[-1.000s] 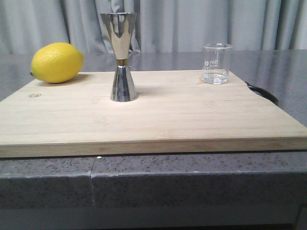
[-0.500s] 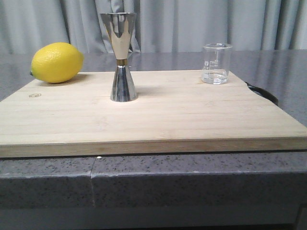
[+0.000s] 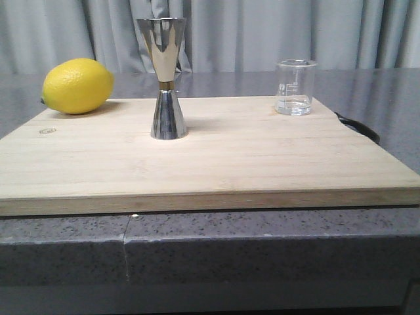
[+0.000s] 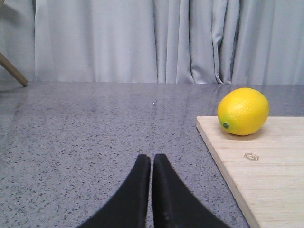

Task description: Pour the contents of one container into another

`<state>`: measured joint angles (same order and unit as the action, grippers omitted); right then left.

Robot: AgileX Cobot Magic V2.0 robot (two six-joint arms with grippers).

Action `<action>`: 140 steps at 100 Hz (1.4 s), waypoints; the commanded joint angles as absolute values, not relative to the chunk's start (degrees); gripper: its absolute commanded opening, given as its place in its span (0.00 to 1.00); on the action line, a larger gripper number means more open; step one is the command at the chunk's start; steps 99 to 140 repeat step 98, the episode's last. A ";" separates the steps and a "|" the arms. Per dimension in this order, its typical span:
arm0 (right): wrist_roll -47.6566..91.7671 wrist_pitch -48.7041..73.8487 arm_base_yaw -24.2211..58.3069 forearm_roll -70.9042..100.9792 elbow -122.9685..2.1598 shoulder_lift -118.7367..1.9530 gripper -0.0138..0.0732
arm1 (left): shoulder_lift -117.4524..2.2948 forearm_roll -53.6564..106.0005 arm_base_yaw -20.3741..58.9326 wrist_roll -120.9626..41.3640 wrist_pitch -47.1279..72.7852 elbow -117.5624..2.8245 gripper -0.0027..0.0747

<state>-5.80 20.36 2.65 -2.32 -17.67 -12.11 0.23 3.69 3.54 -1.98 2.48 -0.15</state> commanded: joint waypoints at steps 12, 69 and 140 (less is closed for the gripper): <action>-5.88 2.30 -0.30 -1.22 -5.21 -2.24 0.08 | 1.81 4.26 3.35 -1.59 -2.19 0.60 0.01; -5.88 -2.23 -0.30 -1.22 2.04 1.53 0.08 | 1.81 4.26 3.35 -1.59 -2.19 0.60 0.01; -5.88 -2.23 -0.30 -1.22 2.04 1.53 0.08 | 1.81 4.26 3.35 -1.59 -2.19 0.60 0.01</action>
